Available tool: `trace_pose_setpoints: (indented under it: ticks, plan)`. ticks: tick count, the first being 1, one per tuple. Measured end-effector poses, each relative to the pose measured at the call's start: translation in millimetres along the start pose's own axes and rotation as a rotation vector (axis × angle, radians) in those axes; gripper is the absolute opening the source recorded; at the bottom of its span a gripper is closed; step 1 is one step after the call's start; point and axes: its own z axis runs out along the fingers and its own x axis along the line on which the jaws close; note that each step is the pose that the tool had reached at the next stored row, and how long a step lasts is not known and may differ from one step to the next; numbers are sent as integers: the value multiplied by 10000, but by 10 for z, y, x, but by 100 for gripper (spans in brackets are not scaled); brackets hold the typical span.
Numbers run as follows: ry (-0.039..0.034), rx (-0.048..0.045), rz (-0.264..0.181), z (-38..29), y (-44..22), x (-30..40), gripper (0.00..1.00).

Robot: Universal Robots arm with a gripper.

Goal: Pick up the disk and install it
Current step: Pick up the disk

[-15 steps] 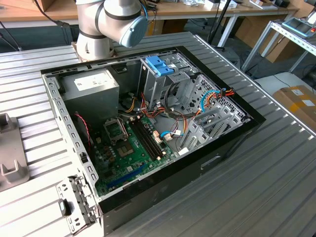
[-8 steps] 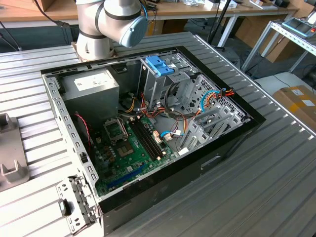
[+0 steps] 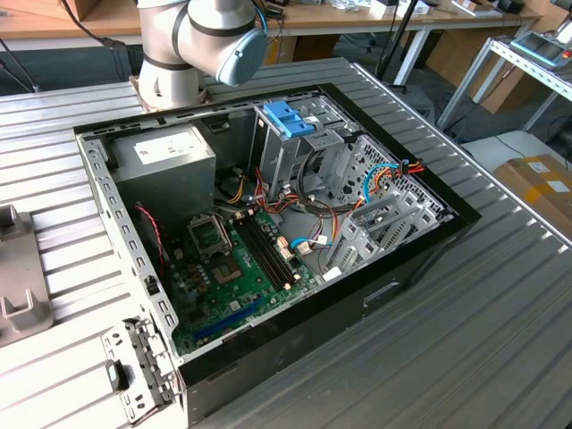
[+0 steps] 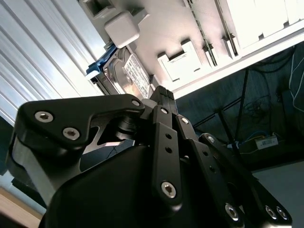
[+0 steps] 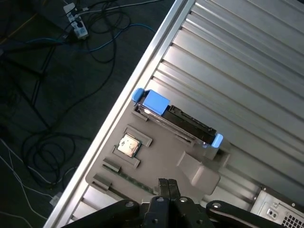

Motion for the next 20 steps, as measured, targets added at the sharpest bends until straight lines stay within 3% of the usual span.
trace_pose_setpoints:
  ticks: [20]
  plan:
    - [31,-18,-735,0,0,0,10]
